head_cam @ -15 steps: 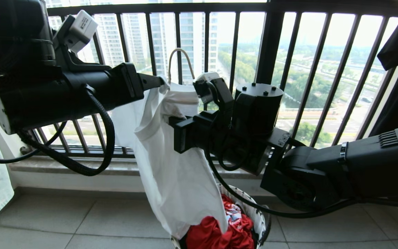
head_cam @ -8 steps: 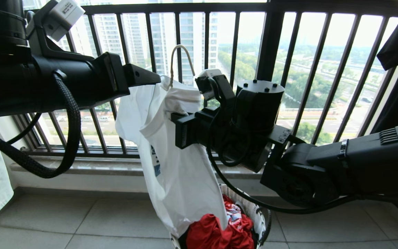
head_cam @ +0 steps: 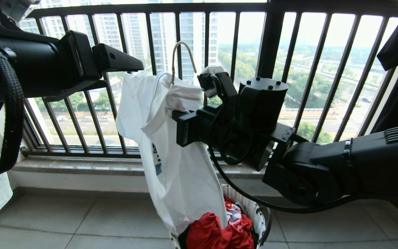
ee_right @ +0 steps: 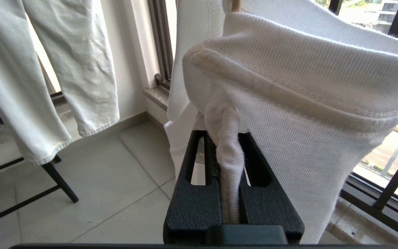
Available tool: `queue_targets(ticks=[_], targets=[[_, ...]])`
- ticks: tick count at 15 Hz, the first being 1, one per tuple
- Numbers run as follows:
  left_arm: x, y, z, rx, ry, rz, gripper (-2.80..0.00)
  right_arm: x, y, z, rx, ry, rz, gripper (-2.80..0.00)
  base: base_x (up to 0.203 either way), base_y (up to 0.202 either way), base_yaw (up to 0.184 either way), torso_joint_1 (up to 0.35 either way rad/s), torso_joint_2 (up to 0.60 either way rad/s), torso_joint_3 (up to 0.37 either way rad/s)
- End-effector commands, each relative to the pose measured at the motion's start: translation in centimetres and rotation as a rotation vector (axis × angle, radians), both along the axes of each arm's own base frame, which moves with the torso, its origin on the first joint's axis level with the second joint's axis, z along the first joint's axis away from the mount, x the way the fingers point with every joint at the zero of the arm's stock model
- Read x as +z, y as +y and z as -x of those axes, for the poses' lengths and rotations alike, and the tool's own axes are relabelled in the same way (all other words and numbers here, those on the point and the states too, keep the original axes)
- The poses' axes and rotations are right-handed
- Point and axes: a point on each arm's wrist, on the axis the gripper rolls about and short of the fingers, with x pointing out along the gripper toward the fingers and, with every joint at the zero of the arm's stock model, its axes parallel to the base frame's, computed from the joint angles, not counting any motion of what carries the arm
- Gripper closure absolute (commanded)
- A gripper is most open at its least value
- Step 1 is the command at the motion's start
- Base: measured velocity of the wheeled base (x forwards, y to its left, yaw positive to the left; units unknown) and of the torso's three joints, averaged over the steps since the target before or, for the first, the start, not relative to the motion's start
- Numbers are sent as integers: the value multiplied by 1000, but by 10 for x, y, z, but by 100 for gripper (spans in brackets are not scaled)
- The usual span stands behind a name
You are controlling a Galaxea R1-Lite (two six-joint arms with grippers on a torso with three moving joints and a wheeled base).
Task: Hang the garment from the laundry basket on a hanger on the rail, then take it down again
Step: Hang the clothes rack on the clothesline
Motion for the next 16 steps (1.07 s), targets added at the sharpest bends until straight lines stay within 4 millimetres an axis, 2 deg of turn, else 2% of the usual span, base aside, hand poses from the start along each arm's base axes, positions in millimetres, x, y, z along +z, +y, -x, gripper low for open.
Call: queue_targets(ticks=[1,3,7,8,11,14,16], targets=[[15,6,0,21,9,-27,0,5,-3,2,-1,-11,-12,0,0,0,0,0,0,0],[23,11,-3,34,37,-113,0,10,-8,1,-3,-5,-32,0,0,0,0,0,0,0],[38,15,-33,74,59,-224,0,21,-26,-6,10,-10,-59,0,0,0,0,0,0,0],[36,17,-38,67,70,-298,0,23,-31,-7,31,-6,-62,0,0,0,0,0,0,0],[31,21,-34,-27,32,-520,0,27,-45,-6,125,66,-47,0,0,0,0,0,0,0],[29,30,-24,-249,3,-533,0,28,-58,-8,211,85,-40,0,0,0,0,0,0,0],[25,33,-26,-329,-13,-545,0,26,-63,-6,287,92,-26,0,0,0,0,0,0,0]])
